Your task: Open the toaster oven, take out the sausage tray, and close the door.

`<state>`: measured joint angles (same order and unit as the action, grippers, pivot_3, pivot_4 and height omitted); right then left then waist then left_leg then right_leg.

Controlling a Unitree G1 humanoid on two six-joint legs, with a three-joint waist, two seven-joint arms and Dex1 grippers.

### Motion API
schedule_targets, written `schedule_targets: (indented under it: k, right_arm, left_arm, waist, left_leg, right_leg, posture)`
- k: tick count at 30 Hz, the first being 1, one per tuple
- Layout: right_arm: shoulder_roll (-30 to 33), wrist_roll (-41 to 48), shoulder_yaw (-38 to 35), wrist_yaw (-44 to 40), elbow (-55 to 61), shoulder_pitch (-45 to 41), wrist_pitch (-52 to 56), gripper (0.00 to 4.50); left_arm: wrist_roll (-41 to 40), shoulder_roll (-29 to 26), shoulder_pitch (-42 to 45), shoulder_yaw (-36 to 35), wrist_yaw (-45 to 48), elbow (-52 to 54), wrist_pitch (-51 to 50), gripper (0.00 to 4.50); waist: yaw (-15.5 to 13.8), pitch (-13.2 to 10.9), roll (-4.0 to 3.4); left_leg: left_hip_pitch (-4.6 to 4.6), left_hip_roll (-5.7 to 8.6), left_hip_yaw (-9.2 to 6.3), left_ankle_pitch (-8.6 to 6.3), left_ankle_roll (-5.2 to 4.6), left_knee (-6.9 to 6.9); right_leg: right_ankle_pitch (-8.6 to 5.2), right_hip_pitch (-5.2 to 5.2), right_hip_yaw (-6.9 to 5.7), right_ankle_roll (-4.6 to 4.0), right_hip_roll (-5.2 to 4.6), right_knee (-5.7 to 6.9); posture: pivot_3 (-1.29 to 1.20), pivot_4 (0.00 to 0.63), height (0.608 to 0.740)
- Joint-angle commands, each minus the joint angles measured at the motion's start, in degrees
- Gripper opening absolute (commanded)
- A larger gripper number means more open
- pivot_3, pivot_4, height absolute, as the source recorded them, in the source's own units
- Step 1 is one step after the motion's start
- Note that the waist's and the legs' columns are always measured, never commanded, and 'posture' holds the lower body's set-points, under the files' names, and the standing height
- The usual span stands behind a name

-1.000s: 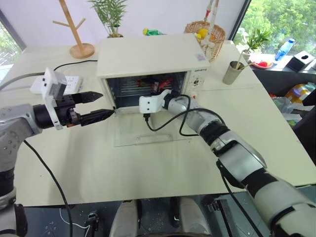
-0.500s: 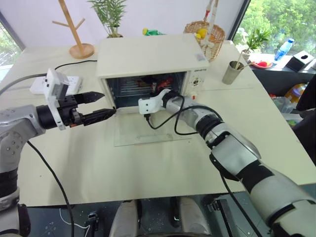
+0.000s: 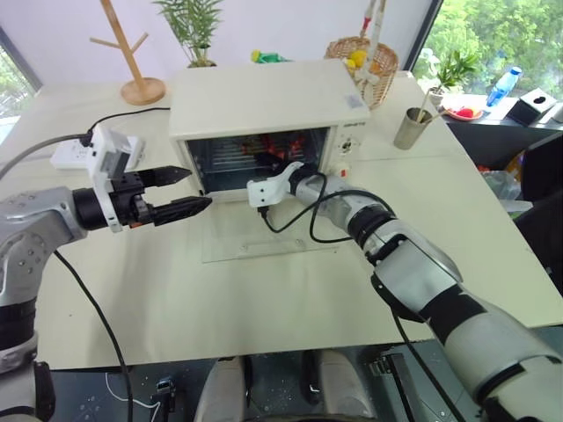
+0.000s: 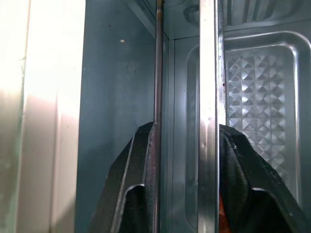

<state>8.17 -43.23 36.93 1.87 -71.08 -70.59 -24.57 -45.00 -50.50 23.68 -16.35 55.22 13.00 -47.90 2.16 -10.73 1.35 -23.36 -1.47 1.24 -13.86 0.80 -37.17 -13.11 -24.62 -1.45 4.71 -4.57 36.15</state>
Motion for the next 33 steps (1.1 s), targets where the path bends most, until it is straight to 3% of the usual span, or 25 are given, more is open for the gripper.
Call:
schedule_targets:
  k: [1, 3, 5, 7, 8, 21, 33]
  right_arm:
    - [0.08, -0.08, -0.28, 0.64, 0.90, -1.18, -0.40, 1.63]
    - [0.11, -0.15, -0.34, 0.63, 1.04, -1.00, -0.60, 1.63]
    - [0.09, -0.25, -0.28, 0.57, 1.39, -0.60, -1.08, 1.09]
    - [0.06, -0.35, -0.23, 0.57, 1.66, -0.36, -1.24, 0.20]
    - [0.06, -0.43, -0.23, 0.62, 1.76, -0.30, -1.20, 0.05]
    - [0.01, -1.39, 0.53, 1.25, 4.65, 1.27, -1.59, 0.05]
    - [5.40, -1.05, -0.68, -3.02, 21.88, 8.59, -0.38, 0.05]
  left_arm:
    - [0.11, -0.28, 1.57, 0.03, 0.53, -0.01, 1.46, 4.50]
    - [0.14, -0.18, 1.77, 0.16, 0.54, -0.20, 1.53, 4.50]
    - [0.40, 0.19, 2.52, 0.82, 0.59, -0.97, 1.84, 4.50]
    - [0.78, 0.47, 3.30, 1.65, 0.74, -1.91, 2.39, 4.50]
    - [1.05, 0.60, 3.71, 2.04, 0.90, -2.44, 2.68, 4.50]
    - [4.93, 0.91, 9.13, 5.75, 4.74, -10.02, 6.34, 4.50]
    - [10.78, 1.66, 15.08, 9.94, 10.78, -20.57, 11.10, 4.50]
  waist:
    - [0.32, 0.00, 0.00]
    - [0.40, 0.00, 0.00]
    - [0.42, 0.00, 0.00]
    - [0.41, 0.00, 0.01]
    - [0.45, 0.01, 0.01]
    - [0.49, 0.00, 0.00]
    - [0.38, 0.00, 0.00]
  left_leg:
    - [0.00, 0.00, -0.01, 0.00, 0.00, 0.00]
    - [0.00, 0.00, -0.01, 0.00, 0.00, 0.01]
    - [0.01, 0.00, -0.01, 0.00, 0.00, 0.03]
    - [0.02, 0.00, -0.01, 0.00, 0.00, 0.03]
    - [0.03, 0.00, -0.01, 0.00, 0.00, 0.03]
    - [0.03, 0.00, 0.00, 0.00, 0.00, 0.05]
    - [0.03, 0.00, 0.02, 0.00, 0.00, 0.06]
  right_leg:
    - [0.00, 0.00, 0.00, 0.00, 0.00, 0.00]
    - [0.00, 0.00, 0.00, 0.00, 0.01, 0.00]
    - [0.00, 0.00, 0.00, 0.00, 0.01, 0.01]
    - [0.00, 0.00, 0.00, 0.00, 0.01, 0.02]
    - [0.00, 0.00, 0.00, 0.00, 0.01, 0.02]
    - [0.00, -0.01, 0.00, 0.00, 0.02, 0.03]
    - [0.00, -0.02, 0.00, 0.00, 0.04, 0.04]
  posture:
    - [0.00, 0.150, 0.740]
    - [0.00, 0.150, 0.740]
    - [0.00, 0.150, 0.740]
    - [0.00, 0.150, 0.740]
    - [0.00, 0.150, 0.740]
    - [0.00, 0.150, 0.740]
    - [0.00, 0.150, 0.740]
